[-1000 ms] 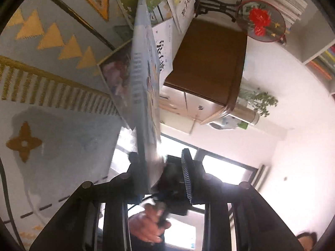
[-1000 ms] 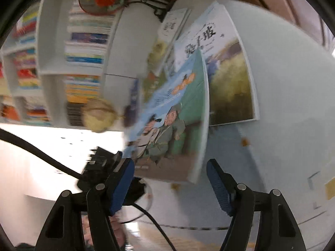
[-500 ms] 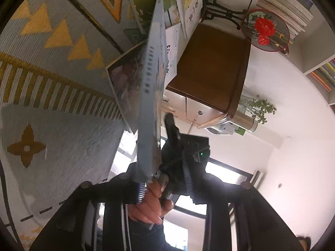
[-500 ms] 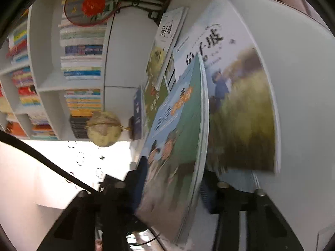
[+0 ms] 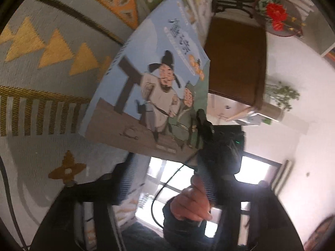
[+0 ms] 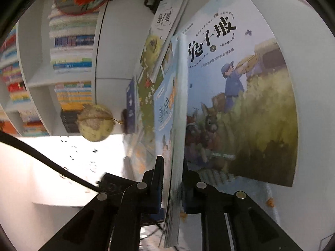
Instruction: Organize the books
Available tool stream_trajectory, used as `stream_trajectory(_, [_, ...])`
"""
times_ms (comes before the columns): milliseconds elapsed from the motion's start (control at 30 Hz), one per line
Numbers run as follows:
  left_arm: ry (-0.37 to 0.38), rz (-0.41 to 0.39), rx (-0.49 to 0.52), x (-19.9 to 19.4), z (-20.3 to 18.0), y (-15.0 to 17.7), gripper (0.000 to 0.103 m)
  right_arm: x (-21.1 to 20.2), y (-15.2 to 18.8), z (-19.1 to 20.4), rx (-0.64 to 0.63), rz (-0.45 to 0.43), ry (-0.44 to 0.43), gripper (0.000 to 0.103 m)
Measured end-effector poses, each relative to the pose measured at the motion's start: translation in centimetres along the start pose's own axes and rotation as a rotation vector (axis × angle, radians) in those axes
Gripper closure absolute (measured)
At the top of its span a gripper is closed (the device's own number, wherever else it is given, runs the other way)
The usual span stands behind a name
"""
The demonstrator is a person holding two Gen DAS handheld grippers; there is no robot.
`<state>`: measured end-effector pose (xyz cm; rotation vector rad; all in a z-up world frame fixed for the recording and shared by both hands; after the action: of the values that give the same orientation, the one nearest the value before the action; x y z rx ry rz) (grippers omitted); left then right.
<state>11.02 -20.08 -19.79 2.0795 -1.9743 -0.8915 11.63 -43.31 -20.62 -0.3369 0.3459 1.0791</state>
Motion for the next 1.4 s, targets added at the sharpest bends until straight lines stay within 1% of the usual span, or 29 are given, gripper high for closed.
stream_trajectory(67, [0.034,-0.002,0.004,-0.6,-0.1,0.0,0.019,-0.4,-0.5,-0.1,0.045,-0.001,-0.021,0.089])
stream_trajectory(133, [0.058,-0.026,0.011,-1.4,0.0,-0.4,0.019,-0.7,-1.0,-0.2,0.082,0.001,-0.018,0.089])
stream_trajectory(167, [0.049,-0.047,0.006,-1.7,0.2,-0.8,0.019,-0.9,-1.2,-0.4,0.107,0.001,-0.039,0.089])
stream_trajectory(233, [-0.01,-0.071,0.002,-2.0,0.7,-1.7,0.019,-1.1,-1.5,-0.6,0.156,-0.004,-0.081,0.089])
stream_trajectory(300, [-0.056,-0.067,0.016,-1.8,0.5,-2.1,0.019,-1.1,-1.7,-1.0,0.186,0.006,-0.071,0.089])
stream_trajectory(400, [-0.06,-0.055,0.024,-1.6,0.1,-2.5,0.019,-1.0,-1.7,-1.7,0.264,0.015,-0.107,0.089])
stream_trajectory(467, [-0.059,-0.05,0.02,-1.2,-0.1,-2.9,0.019,-1.0,-1.8,-2.0,0.303,0.023,-0.115,0.088])
stream_trajectory(533, [-0.056,-0.026,0.006,-1.1,0.0,-2.9,0.019,-1.1,-1.8,-2.1,0.338,0.032,-0.123,0.087])
stream_trajectory(600, [-0.052,0.015,0.008,-1.2,0.0,-2.5,0.019,-1.1,-2.0,-2.1,0.352,0.033,-0.119,0.087])
stream_trajectory(633, [-0.059,0.03,0.017,-1.5,0.2,-2.2,0.019,-1.2,-2.2,-2.1,0.354,0.034,-0.115,0.087])
stream_trajectory(733, [-0.119,0.013,0.037,-2.1,0.4,-2.0,0.019,-1.0,-2.4,-1.7,0.367,0.048,-0.131,0.087])
stream_trajectory(767, [-0.135,-0.004,0.043,-2.2,0.3,-2.2,0.019,-0.8,-2.4,-1.6,0.372,0.053,-0.135,0.087])
stream_trajectory(867, [-0.106,-0.056,0.075,-2.3,-0.6,-2.7,0.021,-0.4,-2.5,-1.1,0.38,0.075,-0.144,0.087])
stream_trajectory(900, [-0.113,-0.07,0.103,-1.8,-1.2,-3.0,0.026,-0.2,-2.6,-0.9,0.378,0.084,-0.146,0.087])
stream_trajectory(967, [-0.158,-0.097,0.148,-1.1,-1.9,-3.4,0.032,0.1,-2.6,-0.8,0.369,0.093,-0.136,0.088])
stream_trajectory(1000, [-0.185,-0.11,0.189,-0.7,-2.5,-3.4,0.038,0.0,-2.7,-0.8,0.363,0.09,-0.122,0.088])
stream_trajectory(1067, [-0.192,-0.117,0.262,-0.3,-3.7,-2.8,0.044,-0.3,-2.9,-1.0,0.338,0.081,-0.073,0.088])
stream_trajectory(1100, [-0.197,-0.129,0.302,-0.3,-4.3,-2.5,0.044,-0.5,-3.1,-1.0,0.305,0.083,-0.02,0.088])
stream_trajectory(1133, [-0.224,-0.147,0.347,-0.2,-4.8,-2.1,0.044,-0.6,-3.2,-0.9,0.264,0.096,0.046,0.087])
stream_trajectory(1167, [-0.273,-0.169,0.404,0.1,-5.4,-1.7,0.044,-0.5,-3.2,-0.8,0.233,0.106,0.085,0.086])
stream_trajectory(1200, [-0.373,-0.204,0.503,0.6,-6.2,-1.1,0.044,-0.3,-3.2,-0.5,0.203,0.118,0.097,0.086])
stream_trajectory(1233, [-0.453,-0.223,0.567,1.1,-6.5,-0.8,0.044,0.0,-3.1,-0.1,0.169,0.129,0.107,0.086])
stream_trajectory(1267, [-0.533,-0.232,0.621,1.7,-6.7,-0.5,0.044,0.1,-3.0,0.5,0.125,0.133,0.139,0.086])
stream_trajectory(1300, [-0.613,-0.231,0.669,2.5,-6.7,-0.2,0.044,0.2,-3.0,1.2,0.053,0.134,0.197,0.086])
stream_trajectory(1367, [-0.675,-0.22,0.703,3.3,-6.2,0.1,0.043,0.6,-2.9,2.9,-0.122,0.131,0.336,0.086])
stream_trajectory(1400, [-0.693,-0.217,0.71,3.4,-5.7,0.1,0.043,0.8,-2.6,3.9,-0.222,0.135,0.408,0.086])
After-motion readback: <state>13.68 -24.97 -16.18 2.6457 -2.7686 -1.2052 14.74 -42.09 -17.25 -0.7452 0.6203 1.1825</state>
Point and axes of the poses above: each gripper's, at about its wrist camera, not at the fingertips, and x roughly the way its jaws point, z to its left, y to its underside, the point moved 4 cm from there along x, roughly the way its jaws point, and after that the axes turned 10 degrees about -x, right-handed, at the moved point
